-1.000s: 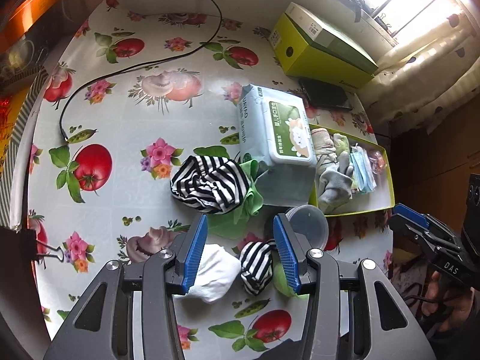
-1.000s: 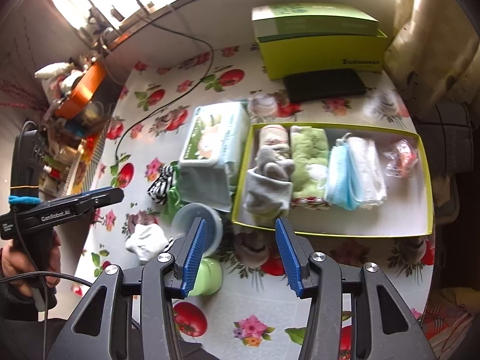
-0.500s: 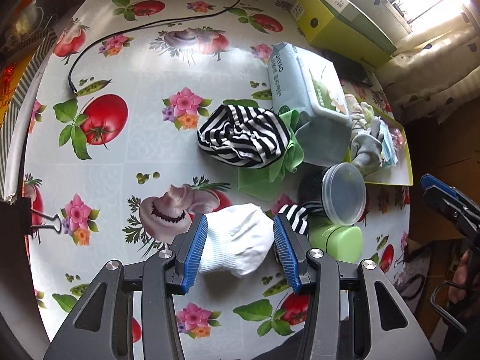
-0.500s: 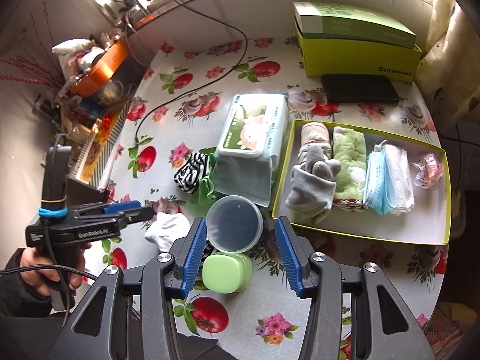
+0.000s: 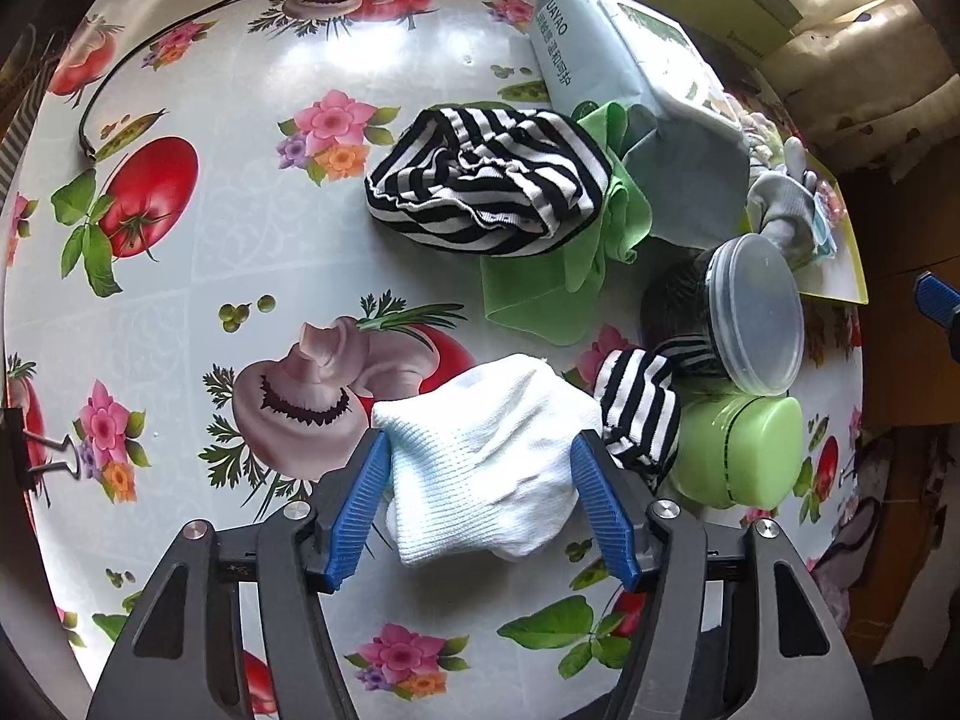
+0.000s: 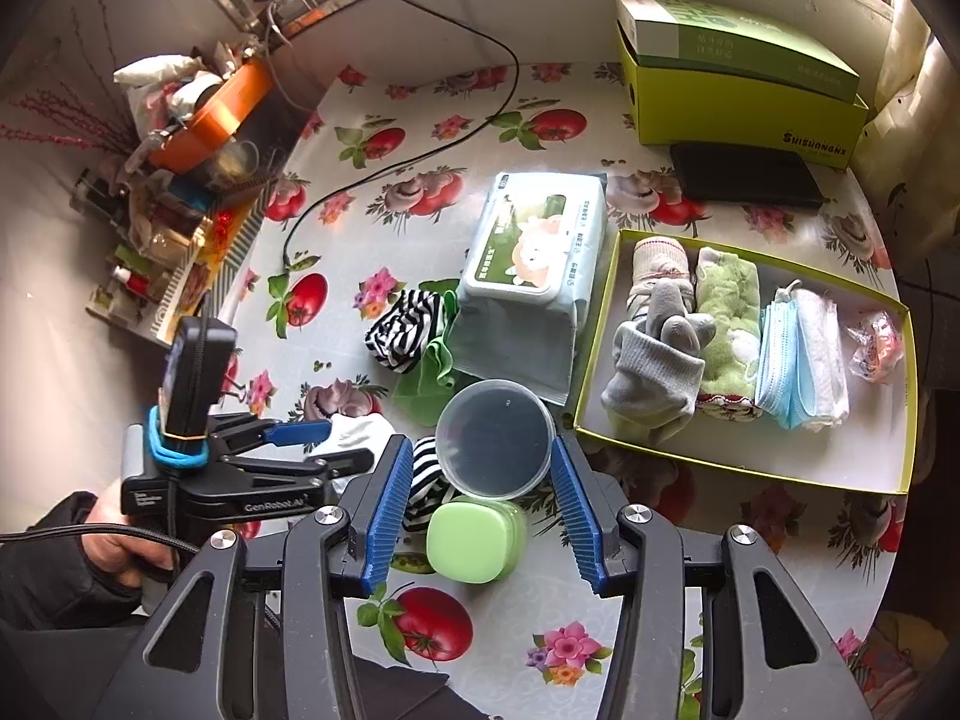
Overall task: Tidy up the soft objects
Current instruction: 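Grasp the white towel cloth with the left tool, then grasp the black-and-white striped cloth with the right tool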
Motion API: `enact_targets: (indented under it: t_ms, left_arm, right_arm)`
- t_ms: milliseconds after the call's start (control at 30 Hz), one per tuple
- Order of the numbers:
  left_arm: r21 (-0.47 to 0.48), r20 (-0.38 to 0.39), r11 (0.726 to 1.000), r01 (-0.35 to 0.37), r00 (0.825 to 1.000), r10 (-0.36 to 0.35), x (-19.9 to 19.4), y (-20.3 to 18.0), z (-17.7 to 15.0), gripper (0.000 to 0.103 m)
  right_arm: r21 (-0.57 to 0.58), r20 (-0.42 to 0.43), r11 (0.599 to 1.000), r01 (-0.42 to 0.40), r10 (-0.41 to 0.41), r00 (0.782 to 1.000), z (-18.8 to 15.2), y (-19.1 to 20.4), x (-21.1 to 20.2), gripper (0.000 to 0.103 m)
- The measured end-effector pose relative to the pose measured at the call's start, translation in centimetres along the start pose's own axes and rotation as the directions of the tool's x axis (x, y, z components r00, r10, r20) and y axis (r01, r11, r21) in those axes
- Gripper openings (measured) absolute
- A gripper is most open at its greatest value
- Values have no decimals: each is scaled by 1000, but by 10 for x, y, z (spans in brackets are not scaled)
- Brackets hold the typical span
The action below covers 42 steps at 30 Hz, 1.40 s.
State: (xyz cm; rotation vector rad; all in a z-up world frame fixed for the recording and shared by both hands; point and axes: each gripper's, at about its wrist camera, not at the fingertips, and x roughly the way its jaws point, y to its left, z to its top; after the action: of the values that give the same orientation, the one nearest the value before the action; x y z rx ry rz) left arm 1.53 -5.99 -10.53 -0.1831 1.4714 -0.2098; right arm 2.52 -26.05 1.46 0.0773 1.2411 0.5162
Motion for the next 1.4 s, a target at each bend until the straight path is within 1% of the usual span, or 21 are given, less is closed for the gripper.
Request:
enact_targets:
  t_ms: [67, 133, 233, 267, 300, 333, 367, 400, 467, 600, 700, 833, 1033, 1133, 1267, 1400]
  left_arm:
    - [2, -14, 1000, -15, 1000, 15, 8, -1, -1, 64]
    - [22, -7, 999, -38, 999, 38, 9, -6, -2, 64]
    - [25, -3, 999, -44, 999, 44, 9, -7, -3, 64]
    - [24, -1, 998, -49, 999, 49, 9, -6, -3, 59]
    - [27, 3, 998, -56, 998, 55, 8, -6, -3, 49]
    - [24, 7, 999, -40, 999, 40, 6, -5, -4, 43]
    - [13, 4, 1000, -19, 1000, 19, 6, -6, -3, 34]
    - [5, 5, 1000, -9, 1000, 9, 4, -4, -2, 30]
    - [2, 19, 1000, -13, 1000, 13, 1, -2, -4, 28]
    - [-42, 57, 999, 14, 998, -11, -14, 12, 1, 27]
    - [-77, 88, 997, 25, 996, -18, -27, 25, 1, 27]
    - [-131, 123, 991, 42, 992, -26, -40, 42, 3, 27]
    - [-196, 169, 978, 67, 985, -34, -55, 67, -1, 27]
    - [-221, 186, 972, 75, 982, -33, -61, 78, -5, 27]
    - [-253, 199, 964, 88, 979, -37, -66, 92, -11, 27]
    - [-270, 208, 958, 99, 977, -43, -67, 97, -14, 27]
  right_arm:
    - [-2, -1, 1000, -1, 1, 1000, 1, 1, 1, 47]
    - [-6, -1, 1000, 0, 0, 1000, 1, 3, 1, 47]
    - [-11, -2, 1000, -2, 2, 1000, 3, 6, 1, 47]
    - [-13, -2, 1000, -2, 2, 1000, 3, 7, 2, 47]
    - [-16, -3, 1000, -2, 2, 1000, 3, 8, 2, 47]
    - [-21, -4, 1000, -4, 4, 1000, 4, 9, 2, 47]
    - [-28, -5, 1000, -6, 5, 1000, 4, 12, 2, 47]
    - [-35, -7, 999, -7, 7, 1000, 4, 13, 3, 47]
    - [-54, -14, 998, -13, 12, 1000, 5, 19, 5, 47]
    - [-120, -49, 993, -19, 14, 999, 3, 36, 15, 47]
    - [-174, -92, 984, -29, 13, 996, -2, 52, 28, 43]
    - [-260, -156, 965, -14, -28, 987, -10, 75, 53, 41]
    - [-421, -224, 907, 34, -140, 965, -22, 105, 92, 40]
    - [-497, -245, 866, 63, -210, 947, -28, 115, 110, 39]
    - [-592, -252, 798, 114, -318, 914, -35, 125, 132, 39]
    - [-669, -249, 727, 154, -415, 875, -43, 131, 151, 37]
